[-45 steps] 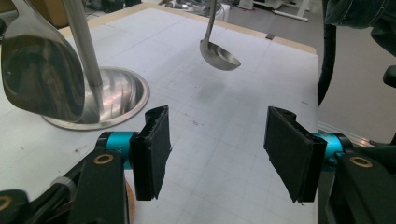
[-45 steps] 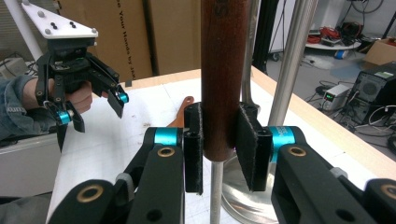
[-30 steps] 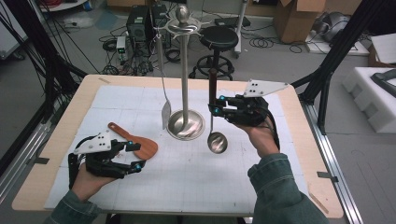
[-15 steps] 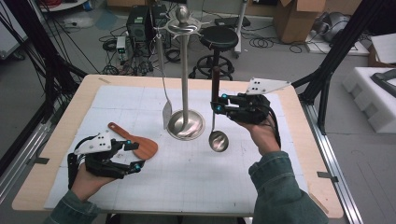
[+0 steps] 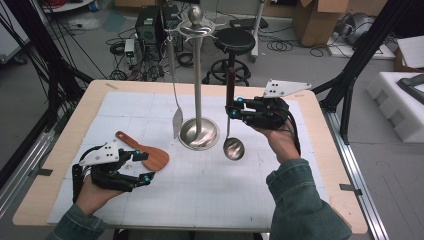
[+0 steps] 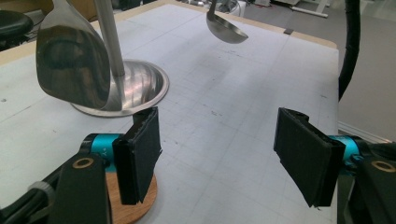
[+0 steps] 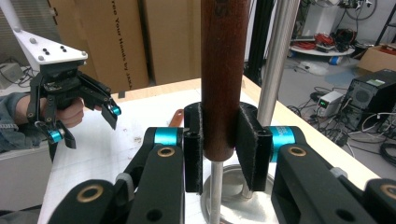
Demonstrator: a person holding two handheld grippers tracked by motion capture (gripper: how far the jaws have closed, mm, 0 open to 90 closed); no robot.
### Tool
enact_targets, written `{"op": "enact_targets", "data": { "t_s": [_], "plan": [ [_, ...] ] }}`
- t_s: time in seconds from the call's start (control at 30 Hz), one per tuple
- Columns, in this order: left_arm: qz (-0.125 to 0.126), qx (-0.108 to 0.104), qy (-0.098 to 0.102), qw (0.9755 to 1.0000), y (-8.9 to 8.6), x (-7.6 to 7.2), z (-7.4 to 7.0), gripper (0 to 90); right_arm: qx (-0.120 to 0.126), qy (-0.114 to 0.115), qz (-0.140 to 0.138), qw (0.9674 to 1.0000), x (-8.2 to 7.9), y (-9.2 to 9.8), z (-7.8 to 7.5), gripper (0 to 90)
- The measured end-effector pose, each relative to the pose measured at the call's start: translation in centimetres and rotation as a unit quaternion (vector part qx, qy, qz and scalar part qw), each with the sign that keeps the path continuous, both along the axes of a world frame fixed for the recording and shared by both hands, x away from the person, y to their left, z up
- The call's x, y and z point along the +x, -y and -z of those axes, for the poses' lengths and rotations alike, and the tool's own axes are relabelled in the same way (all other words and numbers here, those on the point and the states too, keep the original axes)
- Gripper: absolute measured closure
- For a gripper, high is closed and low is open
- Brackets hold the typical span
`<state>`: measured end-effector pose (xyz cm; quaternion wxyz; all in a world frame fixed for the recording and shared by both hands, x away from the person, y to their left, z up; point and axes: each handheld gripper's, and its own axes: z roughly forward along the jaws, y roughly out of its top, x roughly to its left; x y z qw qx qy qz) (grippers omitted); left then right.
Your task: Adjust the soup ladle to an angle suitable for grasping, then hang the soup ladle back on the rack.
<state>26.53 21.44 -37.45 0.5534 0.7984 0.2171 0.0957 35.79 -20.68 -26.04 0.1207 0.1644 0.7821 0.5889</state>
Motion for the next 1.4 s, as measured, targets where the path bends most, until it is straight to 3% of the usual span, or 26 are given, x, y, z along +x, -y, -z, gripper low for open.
{"op": "enact_targets", "data": {
  "t_s": [0.5, 0.9, 1.4],
  "plan": [
    [-0.001, -0.005, 0.000, 1.0000, -0.1, 0.1, 0.0, 31.9, 0.003, 0.004, 0.000, 1.0000, 0.9, -0.3, -1.2, 74.3],
    [0.003, -0.008, -0.001, 1.0000, -0.1, 0.3, 0.0, 31.9, 0.005, 0.004, 0.000, 1.0000, 2.7, -0.6, -2.0, 74.3],
    [0.003, -0.008, 0.000, 1.0000, -0.1, 0.2, 0.0, 31.9, 0.002, 0.015, -0.005, 0.9999, 4.2, -1.6, -4.7, 74.3]
  ]
}}
